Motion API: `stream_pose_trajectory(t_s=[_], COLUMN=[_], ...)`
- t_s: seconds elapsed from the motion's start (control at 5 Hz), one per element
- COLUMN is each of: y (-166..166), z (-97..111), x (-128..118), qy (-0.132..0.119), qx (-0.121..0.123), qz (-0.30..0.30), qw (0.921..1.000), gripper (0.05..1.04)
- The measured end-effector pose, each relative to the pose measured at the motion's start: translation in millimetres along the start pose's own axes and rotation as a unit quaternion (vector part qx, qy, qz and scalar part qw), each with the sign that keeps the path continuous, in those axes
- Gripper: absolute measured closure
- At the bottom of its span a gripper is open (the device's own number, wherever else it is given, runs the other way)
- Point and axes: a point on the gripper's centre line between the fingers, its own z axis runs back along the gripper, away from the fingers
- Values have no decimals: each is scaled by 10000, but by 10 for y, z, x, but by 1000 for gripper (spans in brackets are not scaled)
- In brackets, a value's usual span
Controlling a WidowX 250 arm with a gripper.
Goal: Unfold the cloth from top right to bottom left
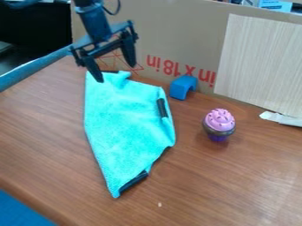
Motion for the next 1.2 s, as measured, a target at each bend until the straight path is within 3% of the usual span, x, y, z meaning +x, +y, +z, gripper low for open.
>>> stream_pose_trajectory(t_s=[0.8, 1.2], y=[-241, -260], z=[-669, -877], x=[-237, -426], qy=[-406, -445], qx=[554, 633], qz=[-655, -912], qw=[9955, 9928], gripper=[83, 125])
